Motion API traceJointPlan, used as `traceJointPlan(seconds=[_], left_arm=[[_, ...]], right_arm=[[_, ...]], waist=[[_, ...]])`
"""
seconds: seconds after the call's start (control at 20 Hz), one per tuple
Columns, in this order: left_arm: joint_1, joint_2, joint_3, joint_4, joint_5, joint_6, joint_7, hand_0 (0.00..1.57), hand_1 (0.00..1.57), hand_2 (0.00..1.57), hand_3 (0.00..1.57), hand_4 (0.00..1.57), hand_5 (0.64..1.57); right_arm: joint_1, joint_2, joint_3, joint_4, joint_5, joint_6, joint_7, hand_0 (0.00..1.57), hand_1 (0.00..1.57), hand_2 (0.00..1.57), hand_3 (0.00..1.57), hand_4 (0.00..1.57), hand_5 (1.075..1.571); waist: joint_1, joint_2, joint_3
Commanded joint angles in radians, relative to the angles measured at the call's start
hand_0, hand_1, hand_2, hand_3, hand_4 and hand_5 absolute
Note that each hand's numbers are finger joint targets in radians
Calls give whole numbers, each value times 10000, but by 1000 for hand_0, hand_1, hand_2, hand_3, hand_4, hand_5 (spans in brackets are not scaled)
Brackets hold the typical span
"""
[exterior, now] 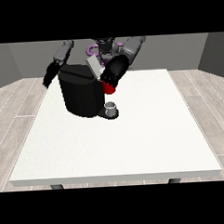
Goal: Insert the coffee pod into the coffee machine and close the lid
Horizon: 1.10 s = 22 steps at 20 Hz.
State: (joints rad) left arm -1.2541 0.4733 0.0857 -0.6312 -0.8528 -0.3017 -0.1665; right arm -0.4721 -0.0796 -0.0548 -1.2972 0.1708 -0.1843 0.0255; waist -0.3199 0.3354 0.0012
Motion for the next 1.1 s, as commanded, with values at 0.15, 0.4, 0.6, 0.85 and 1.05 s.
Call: traceJointPlan(seconds=[0.15,0.4,0.6,0.85,1.05], left_arm=[[-152,3,379,24,115,778,-361,1206,1206,1179,956,0,1571],[-137,32,417,119,51,909,-477,1212,1212,1186,971,0,1571],[51,371,228,88,-132,755,-1111,1250,1250,1216,940,0,1571],[-839,1028,243,-57,-377,651,-1168,999,999,1023,718,0,1571],[-460,671,65,-27,-671,1257,-1115,510,510,776,600,0,1571]], right_arm=[[-217,-51,-13,-217,66,-89,64,0,0,0,0,0,1571],[243,215,348,-230,172,-23,-179,0,0,0,0,41,1571],[-18,143,165,-352,179,-213,172,0,0,0,0,99,1571],[-359,-193,40,81,262,-53,-329,0,0,0,0,218,1571],[-273,106,187,-125,269,-202,-210,0,0,0,0,185,1571]], waist=[[-156,379,-13],[-423,534,-12],[-93,340,-13],[-206,1100,-7],[-274,824,-8]])
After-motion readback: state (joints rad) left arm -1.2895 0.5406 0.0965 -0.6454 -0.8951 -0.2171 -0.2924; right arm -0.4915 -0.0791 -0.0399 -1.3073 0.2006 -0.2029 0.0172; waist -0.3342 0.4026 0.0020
